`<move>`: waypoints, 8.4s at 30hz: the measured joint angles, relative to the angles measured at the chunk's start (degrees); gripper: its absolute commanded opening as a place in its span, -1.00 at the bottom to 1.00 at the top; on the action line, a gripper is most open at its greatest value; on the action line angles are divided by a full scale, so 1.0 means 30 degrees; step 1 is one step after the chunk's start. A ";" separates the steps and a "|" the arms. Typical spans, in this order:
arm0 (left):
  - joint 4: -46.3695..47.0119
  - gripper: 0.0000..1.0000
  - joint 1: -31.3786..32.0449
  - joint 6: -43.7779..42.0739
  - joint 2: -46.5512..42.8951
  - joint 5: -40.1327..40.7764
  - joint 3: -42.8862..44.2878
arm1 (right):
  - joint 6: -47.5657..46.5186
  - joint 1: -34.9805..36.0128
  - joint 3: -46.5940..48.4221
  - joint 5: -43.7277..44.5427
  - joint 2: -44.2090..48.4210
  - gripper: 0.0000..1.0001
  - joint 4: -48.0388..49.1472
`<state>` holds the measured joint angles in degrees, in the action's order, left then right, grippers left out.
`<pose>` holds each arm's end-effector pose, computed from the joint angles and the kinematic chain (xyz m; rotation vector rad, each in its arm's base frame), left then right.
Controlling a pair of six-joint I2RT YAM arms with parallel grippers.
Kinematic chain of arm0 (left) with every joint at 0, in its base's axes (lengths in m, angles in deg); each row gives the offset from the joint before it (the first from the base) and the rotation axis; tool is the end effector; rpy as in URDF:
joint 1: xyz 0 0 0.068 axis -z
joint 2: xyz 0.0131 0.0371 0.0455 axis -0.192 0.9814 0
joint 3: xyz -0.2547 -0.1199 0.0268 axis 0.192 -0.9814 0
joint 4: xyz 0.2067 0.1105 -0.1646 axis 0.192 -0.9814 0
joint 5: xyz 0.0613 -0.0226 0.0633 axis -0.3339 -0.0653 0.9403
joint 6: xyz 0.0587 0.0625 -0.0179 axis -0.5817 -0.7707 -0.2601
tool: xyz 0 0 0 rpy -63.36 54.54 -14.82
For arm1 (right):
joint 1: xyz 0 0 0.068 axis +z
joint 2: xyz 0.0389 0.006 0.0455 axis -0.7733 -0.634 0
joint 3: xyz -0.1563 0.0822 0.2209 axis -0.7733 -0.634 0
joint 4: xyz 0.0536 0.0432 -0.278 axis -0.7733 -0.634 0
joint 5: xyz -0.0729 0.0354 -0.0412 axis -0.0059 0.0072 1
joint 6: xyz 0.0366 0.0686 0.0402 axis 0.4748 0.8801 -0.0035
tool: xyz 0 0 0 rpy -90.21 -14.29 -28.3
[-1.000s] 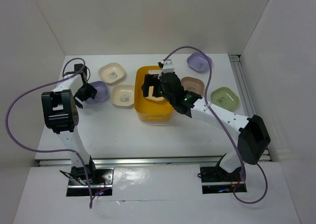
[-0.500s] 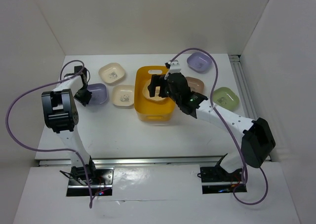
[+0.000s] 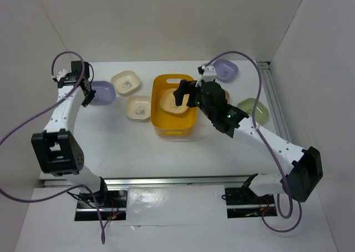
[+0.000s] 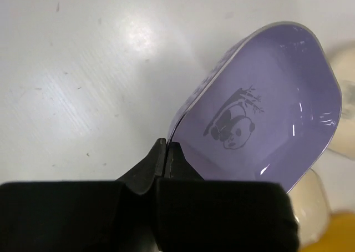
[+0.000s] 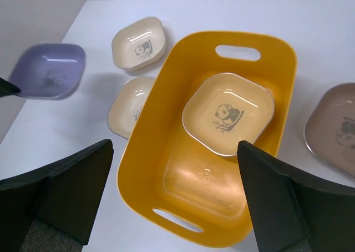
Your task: Place the plates into the plastic bin on the countertop
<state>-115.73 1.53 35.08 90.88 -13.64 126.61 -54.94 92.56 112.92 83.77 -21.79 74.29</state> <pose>0.3893 0.1005 0.2588 -1.4435 2.0176 0.2865 0.2920 0.2332 0.3490 -0.1293 1.8335 0.5272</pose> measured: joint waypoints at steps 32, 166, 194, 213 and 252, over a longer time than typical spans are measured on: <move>0.1865 -1.00 1.1176 -0.1013 0.4779 -0.3424 0.7308 | -0.0780 -0.2310 -0.1115 0.2849 0.5078 1.00 -0.3563; 0.0714 1.00 0.5442 -0.1523 -0.5996 -0.2885 -0.3082 | 1.0972 -0.0984 0.7766 0.7723 -1.1774 0.66 -0.6200; 0.5850 -0.65 0.4911 -0.0284 0.4277 -0.2667 -0.3140 | 0.1683 -0.1676 0.0262 0.1632 0.2098 1.00 -0.0284; 0.1428 -1.00 0.7934 0.2310 -0.7832 0.0481 -0.3818 | 0.0539 -0.2033 -0.0306 0.1027 0.3971 1.00 -0.0969; 0.0342 -1.00 1.4608 1.2983 0.4262 -0.1290 0.3949 | 0.0517 -0.2973 -0.0976 0.1982 0.6513 1.00 -0.2725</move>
<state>-114.70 45.35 74.03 103.66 -17.51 138.46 -53.39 83.65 109.99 89.71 -2.25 66.12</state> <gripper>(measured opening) 0.129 0.999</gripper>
